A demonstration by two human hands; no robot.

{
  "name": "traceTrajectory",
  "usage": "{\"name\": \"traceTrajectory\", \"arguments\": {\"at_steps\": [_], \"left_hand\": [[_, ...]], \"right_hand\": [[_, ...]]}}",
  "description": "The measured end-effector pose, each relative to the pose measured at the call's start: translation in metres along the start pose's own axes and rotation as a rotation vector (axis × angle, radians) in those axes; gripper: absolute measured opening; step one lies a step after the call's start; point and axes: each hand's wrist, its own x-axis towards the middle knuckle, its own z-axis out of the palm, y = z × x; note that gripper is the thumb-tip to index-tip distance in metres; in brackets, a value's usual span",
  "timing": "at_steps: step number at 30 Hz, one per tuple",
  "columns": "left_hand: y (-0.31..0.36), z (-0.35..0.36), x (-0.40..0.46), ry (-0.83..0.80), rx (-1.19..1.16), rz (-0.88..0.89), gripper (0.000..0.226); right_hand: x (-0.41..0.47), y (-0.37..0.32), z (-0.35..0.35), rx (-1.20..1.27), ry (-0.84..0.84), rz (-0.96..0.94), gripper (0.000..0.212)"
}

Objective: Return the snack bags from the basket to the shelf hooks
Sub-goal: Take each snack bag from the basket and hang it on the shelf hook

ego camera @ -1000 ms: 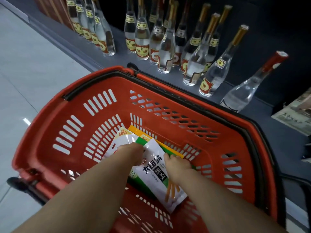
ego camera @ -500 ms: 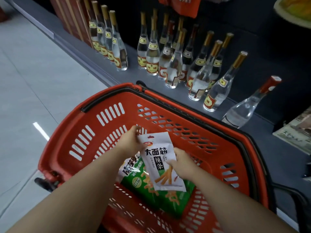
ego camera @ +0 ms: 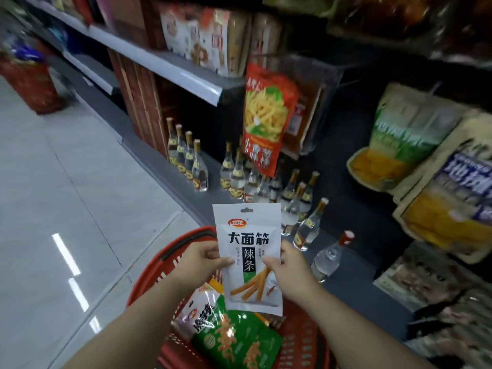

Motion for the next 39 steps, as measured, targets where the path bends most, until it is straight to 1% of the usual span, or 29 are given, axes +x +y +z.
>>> {"name": "traceTrajectory", "arguments": {"at_steps": [3,7,10,14,17,19,22,27,30,32,35,39], "left_hand": [[0.101,-0.024,-0.04,0.014,-0.047,0.039,0.015],[0.24,-0.053,-0.099,0.082,-0.058,0.146,0.01],[0.336,-0.071,-0.14,0.11,-0.067,0.2,0.02],[0.439,-0.082,-0.184,0.124,-0.1,0.271,0.023],[0.493,-0.086,-0.198,0.11,-0.142,0.299,0.014],[0.522,-0.086,-0.202,0.098,-0.167,0.319,0.008],[0.559,-0.08,-0.203,0.092,-0.174,0.377,0.007],[0.597,-0.074,-0.202,0.066,-0.207,0.468,0.007],[0.605,-0.076,-0.199,0.044,-0.202,0.499,0.01],[0.609,-0.08,-0.193,0.001,-0.19,0.509,0.009],[0.614,-0.09,-0.171,-0.043,-0.225,0.509,0.009],[0.632,-0.091,-0.138,-0.174,-0.232,0.505,0.007]], "right_hand": [[-0.03,-0.096,-0.041,0.036,0.012,-0.032,0.025],[-0.08,-0.233,-0.099,0.035,0.04,-0.123,0.025],[-0.116,-0.324,-0.142,0.066,0.072,-0.169,0.028],[-0.159,-0.415,-0.194,0.126,0.081,-0.186,0.03],[-0.18,-0.459,-0.228,0.136,0.119,-0.21,0.031],[-0.191,-0.483,-0.248,0.137,0.152,-0.239,0.031],[-0.198,-0.509,-0.275,0.137,0.188,-0.313,0.032],[-0.202,-0.536,-0.3,0.146,0.226,-0.381,0.027],[-0.199,-0.543,-0.302,0.141,0.271,-0.38,0.028],[-0.195,-0.546,-0.299,0.151,0.299,-0.376,0.029],[-0.188,-0.552,-0.293,0.147,0.36,-0.367,0.028],[-0.18,-0.56,-0.293,0.222,0.457,-0.32,0.028]]}}
